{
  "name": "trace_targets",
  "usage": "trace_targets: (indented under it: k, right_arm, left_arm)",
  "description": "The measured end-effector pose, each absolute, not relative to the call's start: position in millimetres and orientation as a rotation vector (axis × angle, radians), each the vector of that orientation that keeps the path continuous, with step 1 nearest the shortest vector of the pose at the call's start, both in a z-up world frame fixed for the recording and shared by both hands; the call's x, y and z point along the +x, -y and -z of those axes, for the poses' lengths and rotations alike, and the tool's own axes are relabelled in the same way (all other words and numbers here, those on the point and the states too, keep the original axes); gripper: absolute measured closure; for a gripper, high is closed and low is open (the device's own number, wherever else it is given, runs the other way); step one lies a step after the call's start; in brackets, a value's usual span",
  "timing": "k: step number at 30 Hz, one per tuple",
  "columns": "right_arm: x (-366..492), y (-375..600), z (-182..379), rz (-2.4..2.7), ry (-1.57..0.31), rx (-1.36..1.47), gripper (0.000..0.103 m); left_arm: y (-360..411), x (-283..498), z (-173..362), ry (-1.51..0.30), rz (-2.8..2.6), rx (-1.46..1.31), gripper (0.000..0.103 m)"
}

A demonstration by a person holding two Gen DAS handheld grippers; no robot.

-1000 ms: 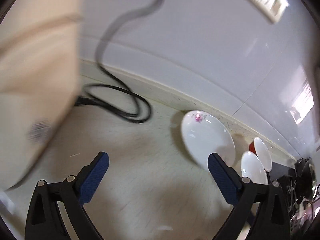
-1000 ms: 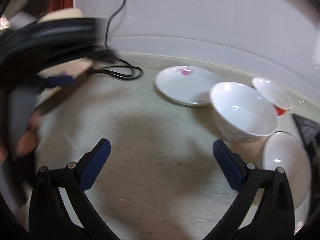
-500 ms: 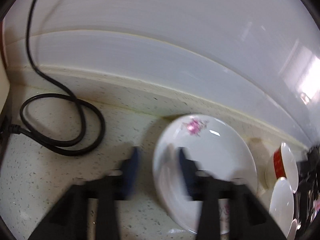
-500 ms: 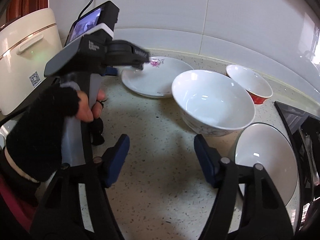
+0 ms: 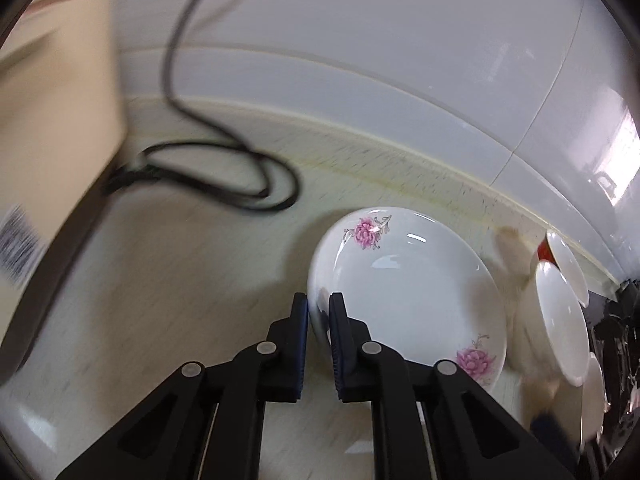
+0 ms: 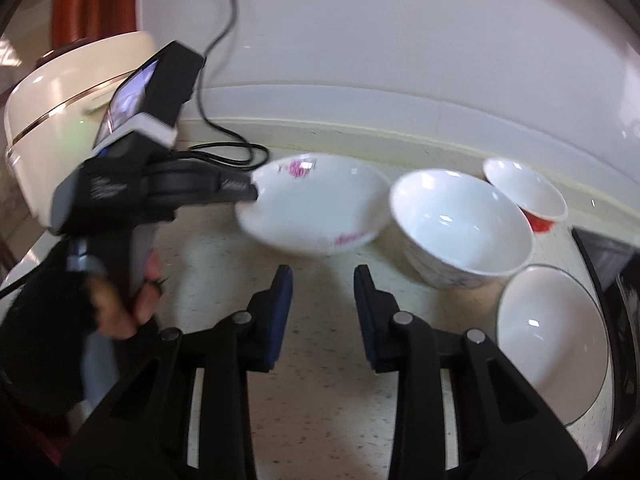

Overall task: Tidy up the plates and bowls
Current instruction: 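Grasp the small pink-flower plate rim with both grippers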

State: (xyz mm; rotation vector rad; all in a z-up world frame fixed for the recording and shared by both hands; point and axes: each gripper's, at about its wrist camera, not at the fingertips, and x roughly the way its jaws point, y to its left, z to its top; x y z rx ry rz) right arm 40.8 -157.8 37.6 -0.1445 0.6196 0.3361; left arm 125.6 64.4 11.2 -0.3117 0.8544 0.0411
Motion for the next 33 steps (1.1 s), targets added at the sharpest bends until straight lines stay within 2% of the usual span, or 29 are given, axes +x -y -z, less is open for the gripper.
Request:
trace_targets:
  k: [3, 5, 7, 9, 15, 23, 29, 30, 31, 32, 33]
  right_arm:
    - [37.9, 147.1, -35.8, -0.366, -0.611, -0.163, 0.067]
    - [36.0, 146.9, -36.7, -0.387, -0.608, -0.137, 0.067]
    - [35.9, 149.3, -36.7, -0.404, -0.619, -0.095, 0.066]
    - [41.0, 151.5, -35.0, -0.409, -0.64, -0.055, 0.065]
    - [54.3, 149.8, -25.0, -0.324, -0.724, 0.023, 0.062]
    - [91.1, 152.1, -12.7, -0.163, -0.827, 0.174, 0.059]
    - [112.6, 152.6, -8.6, -0.141, -0.858, 0.231, 0.058]
    - [113.2, 150.1, -8.5, -0.141, -0.858, 0.218, 0.059]
    - [114.0, 144.8, -8.0, -0.137, -0.859, 0.192, 0.066]
    - [112.7, 137.6, -7.4, -0.127, -0.863, 0.146, 0.068]
    - [111.5, 133.7, -7.4, -0.13, -0.86, 0.131, 0.073]
  left_arm:
    - [-75.7, 96.1, -10.4, -0.852, -0.027, -0.344, 0.089]
    - [-84.8, 86.7, -7.8, -0.847, -0.033, -0.371, 0.081]
    - [-95.6, 90.4, -9.3, -0.847, -0.045, -0.409, 0.056]
    - [-99.0, 94.8, -14.0, -0.837, -0.038, -0.44, 0.051]
    - [-86.9, 94.3, -28.5, -0.814, -0.033, -0.385, 0.049]
    - [-106.7, 115.6, -11.5, -0.832, -0.026, -0.488, 0.049]
    - [-90.8, 124.7, -10.8, -0.837, -0.022, -0.381, 0.049]
    - [-85.0, 123.7, -12.4, -0.845, -0.027, -0.339, 0.05]
    - [-80.1, 121.6, -14.7, -0.852, -0.032, -0.305, 0.051]
    - [-75.2, 121.7, -14.7, -0.859, -0.032, -0.277, 0.055]
    - [-71.3, 121.1, -14.6, -0.867, -0.03, -0.258, 0.064]
